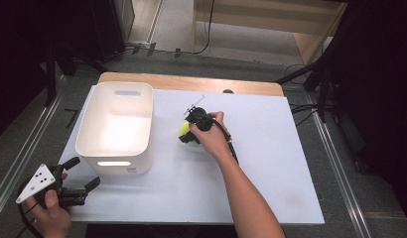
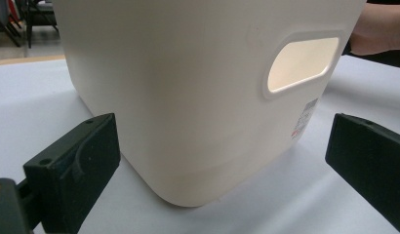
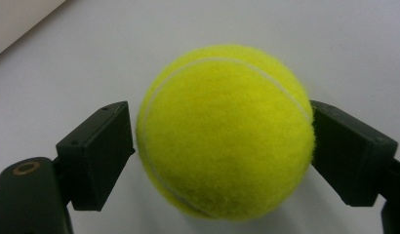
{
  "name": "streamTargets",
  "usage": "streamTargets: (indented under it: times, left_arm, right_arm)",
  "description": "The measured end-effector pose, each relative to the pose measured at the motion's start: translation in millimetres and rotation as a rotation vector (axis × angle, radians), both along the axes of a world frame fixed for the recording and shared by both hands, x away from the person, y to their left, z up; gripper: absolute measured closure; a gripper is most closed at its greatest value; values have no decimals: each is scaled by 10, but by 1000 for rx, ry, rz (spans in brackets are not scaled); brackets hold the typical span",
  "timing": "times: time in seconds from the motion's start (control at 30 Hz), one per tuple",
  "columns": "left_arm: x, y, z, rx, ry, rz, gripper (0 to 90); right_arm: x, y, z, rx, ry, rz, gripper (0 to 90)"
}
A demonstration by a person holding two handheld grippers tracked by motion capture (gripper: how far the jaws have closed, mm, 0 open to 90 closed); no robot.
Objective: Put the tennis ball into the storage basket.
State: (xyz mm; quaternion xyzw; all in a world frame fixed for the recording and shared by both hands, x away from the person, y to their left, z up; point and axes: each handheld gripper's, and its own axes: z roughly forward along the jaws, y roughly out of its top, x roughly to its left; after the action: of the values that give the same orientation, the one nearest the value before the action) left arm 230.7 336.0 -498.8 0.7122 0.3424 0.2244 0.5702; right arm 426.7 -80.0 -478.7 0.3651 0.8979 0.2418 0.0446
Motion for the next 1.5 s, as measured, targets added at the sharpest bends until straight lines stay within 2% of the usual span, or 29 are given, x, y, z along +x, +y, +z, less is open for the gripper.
streamTargets:
  times: [0.13, 0.27, 0.33, 0.43, 0.5, 0.7, 1.07, 1.17, 1.5]
  left_arm:
    - [0, 2, 0, -1, 0, 0, 0]
    - [0, 2, 0, -1, 0, -1, 0]
    - [1, 2, 0, 1, 0, 0, 0]
    - [2, 1, 0, 2, 0, -1, 0]
    - [3, 1, 0, 2, 0, -1, 0]
    - [2, -1, 0, 5, 0, -1, 0]
    - [2, -1, 0, 5, 0, -1, 0]
    - [0, -1, -1, -1, -1, 0, 0]
    - [2, -1, 0, 3, -1, -1, 0]
  right_arm:
    - [-3, -1, 1, -6, -11, -7, 219]
    - [1, -16, 4, 0, -1, -13, 223]
    - [1, -19, 9, -7, -9, 3, 224]
    - [-9, -15, 20, -6, -10, -4, 224]
    - [-14, -30, 48, -1, -26, -5, 224]
    - [-24, -77, 103, 43, -5, 26, 225]
    - [-103, -51, 326, 67, -52, 53, 226]
    - [-130, -25, 369, 62, -58, 66, 225]
    - [-204, 53, 515, 90, -72, 102, 226]
